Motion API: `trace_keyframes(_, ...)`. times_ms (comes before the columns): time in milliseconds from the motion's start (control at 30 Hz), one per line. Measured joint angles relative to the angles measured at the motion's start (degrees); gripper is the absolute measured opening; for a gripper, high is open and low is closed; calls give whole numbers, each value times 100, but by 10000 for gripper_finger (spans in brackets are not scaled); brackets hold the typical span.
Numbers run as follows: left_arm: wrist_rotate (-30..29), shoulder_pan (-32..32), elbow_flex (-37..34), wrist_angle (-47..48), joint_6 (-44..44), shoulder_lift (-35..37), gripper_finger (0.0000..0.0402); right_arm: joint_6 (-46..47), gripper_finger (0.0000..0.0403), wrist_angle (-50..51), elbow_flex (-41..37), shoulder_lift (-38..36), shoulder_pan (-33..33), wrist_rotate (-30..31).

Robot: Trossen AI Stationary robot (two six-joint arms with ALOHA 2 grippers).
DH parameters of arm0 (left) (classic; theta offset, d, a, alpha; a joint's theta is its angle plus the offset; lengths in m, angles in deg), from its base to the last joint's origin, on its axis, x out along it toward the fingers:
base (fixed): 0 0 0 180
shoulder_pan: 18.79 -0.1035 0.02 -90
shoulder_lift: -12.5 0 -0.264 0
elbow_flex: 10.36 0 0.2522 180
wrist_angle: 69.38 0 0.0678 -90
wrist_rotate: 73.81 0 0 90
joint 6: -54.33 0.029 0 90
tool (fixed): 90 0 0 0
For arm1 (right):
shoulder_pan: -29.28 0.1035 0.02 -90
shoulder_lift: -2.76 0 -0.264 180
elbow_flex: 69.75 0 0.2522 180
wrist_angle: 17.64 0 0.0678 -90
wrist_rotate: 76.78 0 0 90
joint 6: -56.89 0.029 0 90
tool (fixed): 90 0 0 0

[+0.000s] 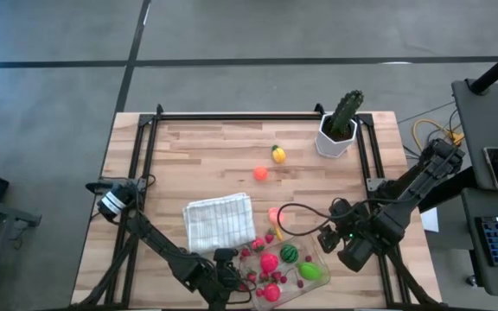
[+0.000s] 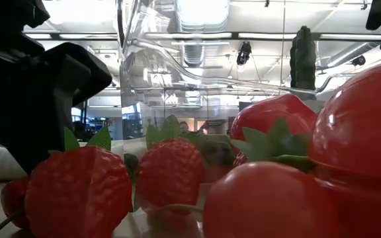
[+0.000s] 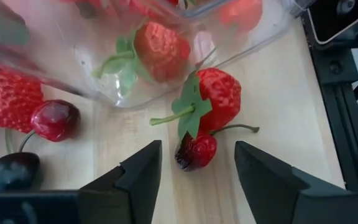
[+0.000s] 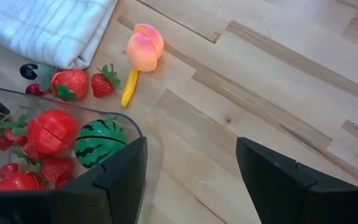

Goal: Pick and placing Produce into tupperware
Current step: Put the red cherry into the transparent bin

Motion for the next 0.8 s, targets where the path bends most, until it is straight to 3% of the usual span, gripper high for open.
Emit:
trace_keyframes(367, -48, -2, -17, -9, 136, -2, 128, 2, 238, -15, -90, 0, 0, 0)
trace_keyframes(800, -217, -32, -28, -16, 164, -2, 122, 46, 238, -15, -126, 0, 0, 4)
